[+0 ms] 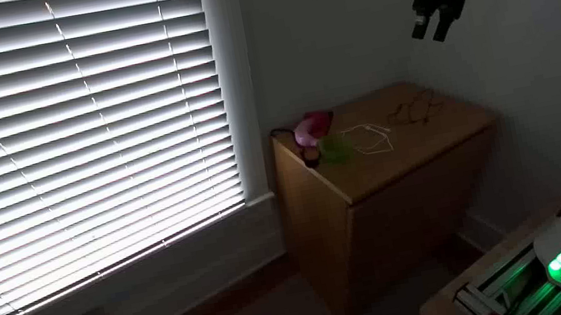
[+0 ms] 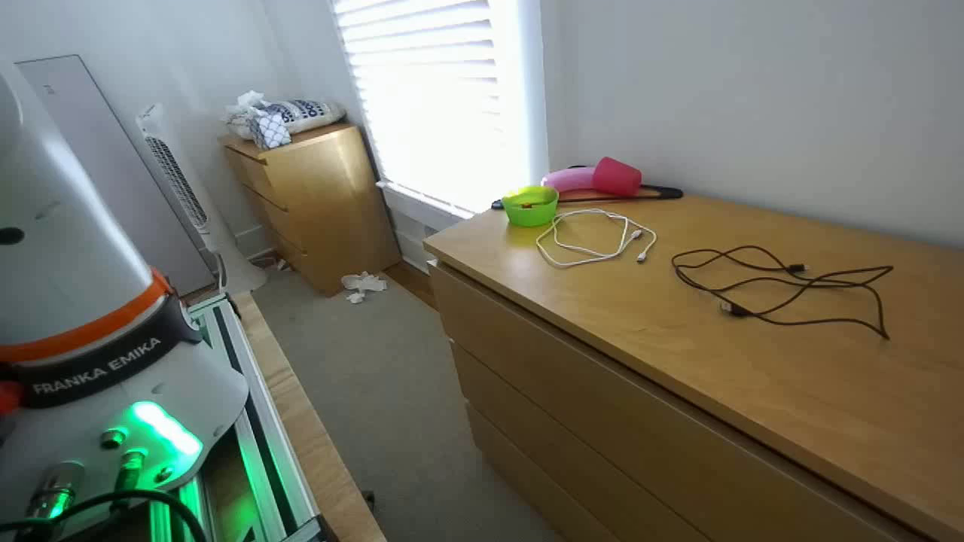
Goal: Open the top drawer
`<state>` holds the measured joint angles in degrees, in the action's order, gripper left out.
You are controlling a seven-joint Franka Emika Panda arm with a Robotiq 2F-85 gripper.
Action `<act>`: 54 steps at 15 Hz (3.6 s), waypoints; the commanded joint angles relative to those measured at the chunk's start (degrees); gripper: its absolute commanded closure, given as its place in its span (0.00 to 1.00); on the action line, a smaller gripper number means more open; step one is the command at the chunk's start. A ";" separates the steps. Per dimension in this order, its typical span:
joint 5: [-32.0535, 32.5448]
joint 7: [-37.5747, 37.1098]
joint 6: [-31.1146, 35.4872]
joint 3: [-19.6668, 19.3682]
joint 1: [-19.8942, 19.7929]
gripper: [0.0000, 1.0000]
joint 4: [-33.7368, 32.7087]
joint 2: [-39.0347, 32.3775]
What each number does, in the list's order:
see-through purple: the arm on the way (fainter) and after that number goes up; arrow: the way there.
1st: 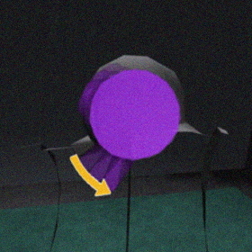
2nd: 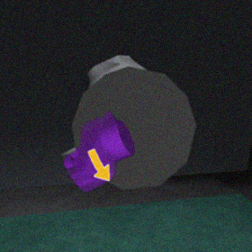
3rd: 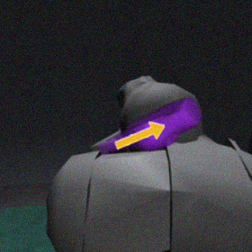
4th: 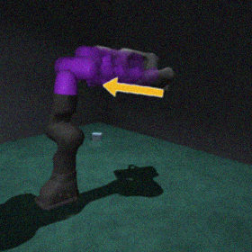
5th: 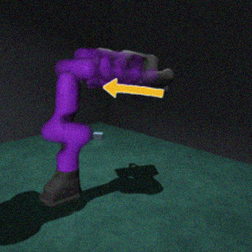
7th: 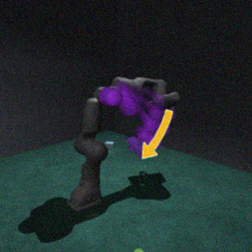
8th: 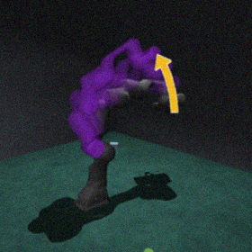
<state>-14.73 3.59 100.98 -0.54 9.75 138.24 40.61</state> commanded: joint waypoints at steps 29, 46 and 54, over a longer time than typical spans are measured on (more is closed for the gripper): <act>-10.75 27.11 23.21 -33.38 -18.42 0.00 20.65 -14.03; -27.44 47.82 23.14 -38.98 -18.72 0.00 19.73 -33.30; -51.86 69.48 20.03 -30.23 -28.62 0.00 10.01 -58.60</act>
<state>-59.95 67.20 123.07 -35.18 -13.66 154.03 -8.12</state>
